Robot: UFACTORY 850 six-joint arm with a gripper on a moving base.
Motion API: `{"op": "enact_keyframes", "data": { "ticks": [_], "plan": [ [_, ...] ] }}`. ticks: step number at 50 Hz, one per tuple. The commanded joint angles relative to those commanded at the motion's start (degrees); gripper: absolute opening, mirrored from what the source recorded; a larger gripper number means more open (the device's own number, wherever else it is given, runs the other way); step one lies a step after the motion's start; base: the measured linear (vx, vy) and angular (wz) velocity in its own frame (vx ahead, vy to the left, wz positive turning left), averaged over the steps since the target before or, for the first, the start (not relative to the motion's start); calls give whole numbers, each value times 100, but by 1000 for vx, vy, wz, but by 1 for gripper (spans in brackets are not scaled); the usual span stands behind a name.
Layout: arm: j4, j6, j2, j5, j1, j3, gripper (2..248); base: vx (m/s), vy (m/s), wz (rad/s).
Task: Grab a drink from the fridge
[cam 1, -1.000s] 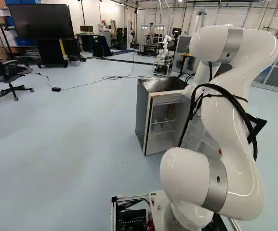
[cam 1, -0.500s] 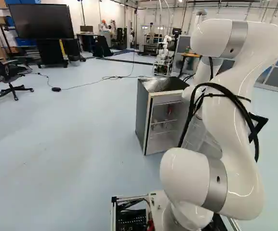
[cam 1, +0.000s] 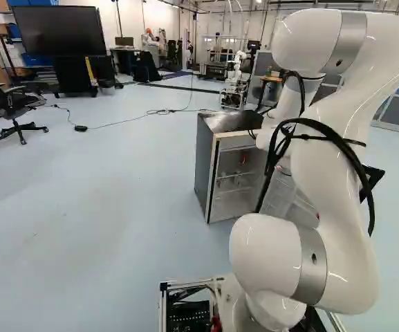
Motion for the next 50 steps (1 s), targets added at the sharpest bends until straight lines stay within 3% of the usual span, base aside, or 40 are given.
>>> {"op": "enact_keyframes", "data": {
  "ticks": [19, 50],
  "plan": [
    [-1145, 0, 497, 0, 95, 712, 247, 0, 0, 0],
    [-3015, 0, 962, 0, -162, 1434, 247, 0, 0, 0]
  ]
}}
